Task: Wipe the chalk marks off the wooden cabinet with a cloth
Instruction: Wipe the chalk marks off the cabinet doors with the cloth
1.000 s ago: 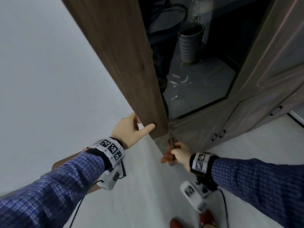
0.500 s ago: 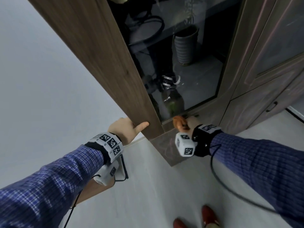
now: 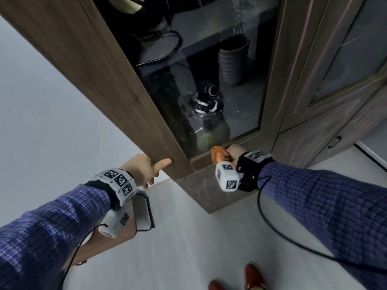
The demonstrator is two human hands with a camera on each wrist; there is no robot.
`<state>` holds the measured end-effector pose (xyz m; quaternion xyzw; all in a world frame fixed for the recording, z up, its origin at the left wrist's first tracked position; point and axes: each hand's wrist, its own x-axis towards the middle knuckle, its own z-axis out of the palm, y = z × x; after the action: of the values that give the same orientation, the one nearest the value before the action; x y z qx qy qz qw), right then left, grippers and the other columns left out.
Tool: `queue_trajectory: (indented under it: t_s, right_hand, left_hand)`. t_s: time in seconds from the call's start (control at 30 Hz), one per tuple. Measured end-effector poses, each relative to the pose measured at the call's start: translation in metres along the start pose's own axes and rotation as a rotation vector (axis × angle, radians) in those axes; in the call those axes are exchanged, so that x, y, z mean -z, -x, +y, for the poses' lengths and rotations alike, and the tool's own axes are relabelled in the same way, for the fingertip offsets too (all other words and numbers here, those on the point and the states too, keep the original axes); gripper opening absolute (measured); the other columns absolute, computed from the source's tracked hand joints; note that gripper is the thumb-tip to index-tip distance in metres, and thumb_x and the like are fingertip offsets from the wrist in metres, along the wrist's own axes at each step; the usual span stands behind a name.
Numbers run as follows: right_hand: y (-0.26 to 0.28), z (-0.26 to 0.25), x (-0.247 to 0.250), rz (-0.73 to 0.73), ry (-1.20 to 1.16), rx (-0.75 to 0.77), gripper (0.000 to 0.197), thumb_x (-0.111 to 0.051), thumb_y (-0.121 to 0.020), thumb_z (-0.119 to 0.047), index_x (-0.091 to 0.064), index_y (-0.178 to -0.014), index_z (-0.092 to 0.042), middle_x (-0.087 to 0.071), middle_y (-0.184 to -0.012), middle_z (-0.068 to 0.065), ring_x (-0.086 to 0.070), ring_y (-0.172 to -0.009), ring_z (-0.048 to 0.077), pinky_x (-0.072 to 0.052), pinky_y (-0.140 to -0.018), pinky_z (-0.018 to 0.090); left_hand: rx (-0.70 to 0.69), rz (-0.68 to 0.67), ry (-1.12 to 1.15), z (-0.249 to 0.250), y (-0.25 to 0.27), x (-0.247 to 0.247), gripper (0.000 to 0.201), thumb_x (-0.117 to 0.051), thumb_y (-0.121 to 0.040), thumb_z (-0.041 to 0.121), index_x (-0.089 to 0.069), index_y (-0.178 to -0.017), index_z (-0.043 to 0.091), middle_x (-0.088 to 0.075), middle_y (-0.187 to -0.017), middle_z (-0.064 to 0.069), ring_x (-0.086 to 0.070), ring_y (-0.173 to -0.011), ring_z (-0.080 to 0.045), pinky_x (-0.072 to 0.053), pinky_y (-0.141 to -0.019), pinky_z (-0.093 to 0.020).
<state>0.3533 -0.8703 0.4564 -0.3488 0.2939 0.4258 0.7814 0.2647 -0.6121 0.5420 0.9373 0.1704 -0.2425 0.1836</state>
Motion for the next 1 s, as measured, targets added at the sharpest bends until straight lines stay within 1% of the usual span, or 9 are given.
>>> queue_trajectory:
  t_s: [0.1, 0.2, 0.4, 0.5, 0.6, 0.7, 0.8, 0.87, 1.0]
  right_hand:
    - [0.021, -0.041, 0.011, 0.263, -0.070, 0.141, 0.033, -0.031, -0.101, -0.003, -0.045, -0.074, -0.014, -0.050, -0.072, 0.001, -0.051, -0.058, 0.009, -0.048, -0.042, 0.019]
    - [0.028, -0.062, 0.028, 0.293, -0.132, 0.310, 0.033, -0.028, -0.106, -0.007, -0.042, -0.078, -0.016, -0.048, -0.082, -0.002, -0.050, -0.066, 0.005, -0.046, -0.046, 0.012]
    - [0.042, -0.114, 0.086, 0.343, -0.247, 0.212, 0.023, -0.032, -0.090, 0.004, -0.047, -0.074, 0.000, -0.045, -0.046, 0.012, -0.033, -0.052, 0.011, -0.029, -0.054, 0.016]
    - [0.028, -0.116, 0.100, 0.414, 0.092, 0.285, 0.019, -0.042, -0.099, -0.003, -0.055, -0.104, 0.011, -0.063, -0.089, 0.024, -0.065, -0.067, 0.021, -0.050, -0.054, 0.019]
    - [0.031, -0.094, 0.084, 0.293, 0.182, 0.284, 0.025, -0.047, -0.092, 0.006, -0.053, -0.115, 0.016, -0.063, -0.114, 0.027, -0.072, -0.080, 0.023, -0.057, -0.069, 0.029]
    - [0.052, -0.079, 0.066, 0.329, 0.148, 0.319, 0.028, -0.023, -0.093, 0.016, -0.045, -0.107, 0.029, -0.061, -0.096, 0.035, -0.060, -0.099, 0.043, -0.052, -0.088, 0.043]
    - [0.056, -0.080, 0.062, 0.362, 0.172, 0.373, 0.026, -0.039, -0.091, 0.015, -0.052, -0.111, 0.025, -0.067, -0.099, 0.035, -0.070, -0.077, 0.036, -0.058, -0.062, 0.035]
    - [0.066, -0.080, 0.057, 0.390, 0.177, 0.450, 0.020, -0.046, -0.089, 0.014, -0.060, -0.103, 0.017, -0.070, -0.093, 0.028, -0.069, -0.061, 0.024, -0.056, -0.051, 0.026]
    - [0.088, -0.097, 0.051, 0.391, 0.201, 0.615, 0.029, -0.036, -0.087, 0.018, -0.060, -0.070, 0.019, -0.067, -0.075, 0.036, -0.071, -0.060, 0.035, -0.059, -0.056, 0.033]
  left_hand:
    - [0.007, -0.004, -0.017, 0.000, 0.003, 0.000, 0.075, -0.043, -0.091, 0.075, -0.070, -0.082, 0.006, -0.073, -0.064, -0.007, -0.072, -0.061, -0.025, -0.059, -0.076, -0.038]
    - [0.043, -0.009, -0.024, 0.005, 0.008, 0.001, 0.075, -0.043, -0.092, 0.074, -0.070, -0.082, 0.004, -0.073, -0.064, -0.009, -0.072, -0.060, -0.026, -0.057, -0.068, -0.033]
    - [0.131, -0.059, -0.005, 0.025, 0.024, 0.004, 0.077, -0.035, -0.100, 0.066, -0.071, -0.085, -0.001, -0.074, -0.067, -0.015, -0.074, -0.069, -0.038, -0.062, -0.063, -0.037]
    - [0.165, -0.099, -0.101, 0.034, 0.037, 0.001, 0.077, -0.028, -0.101, 0.065, -0.069, -0.091, 0.001, -0.074, -0.069, -0.013, -0.074, -0.068, -0.037, -0.060, -0.059, -0.034]
    - [-0.091, -0.086, -0.270, 0.055, 0.051, 0.002, 0.064, -0.039, -0.092, 0.071, -0.070, -0.095, 0.015, -0.071, -0.079, -0.002, -0.068, -0.073, -0.027, -0.058, -0.071, -0.035]
    - [-0.589, 0.201, -0.580, 0.099, 0.074, 0.021, 0.043, -0.037, -0.093, 0.053, -0.067, -0.089, 0.022, -0.062, -0.087, 0.000, -0.062, -0.082, -0.023, -0.054, -0.074, -0.036]
    - [-1.000, 0.630, -0.777, 0.136, 0.079, 0.042, 0.033, -0.054, -0.085, 0.027, -0.067, -0.104, 0.004, -0.061, -0.107, -0.019, -0.058, -0.101, -0.039, -0.052, -0.089, -0.050]
    - [-0.969, 0.795, -0.944, 0.155, 0.079, 0.055, 0.048, -0.061, -0.082, 0.021, -0.061, -0.123, -0.002, -0.053, -0.134, -0.030, -0.045, -0.130, -0.049, -0.032, -0.115, -0.060]
    - [-0.727, 0.979, -1.047, 0.178, 0.082, 0.083, 0.088, -0.066, -0.087, 0.041, -0.026, -0.158, 0.008, -0.019, -0.163, -0.024, -0.010, -0.152, -0.045, 0.000, -0.123, -0.061]
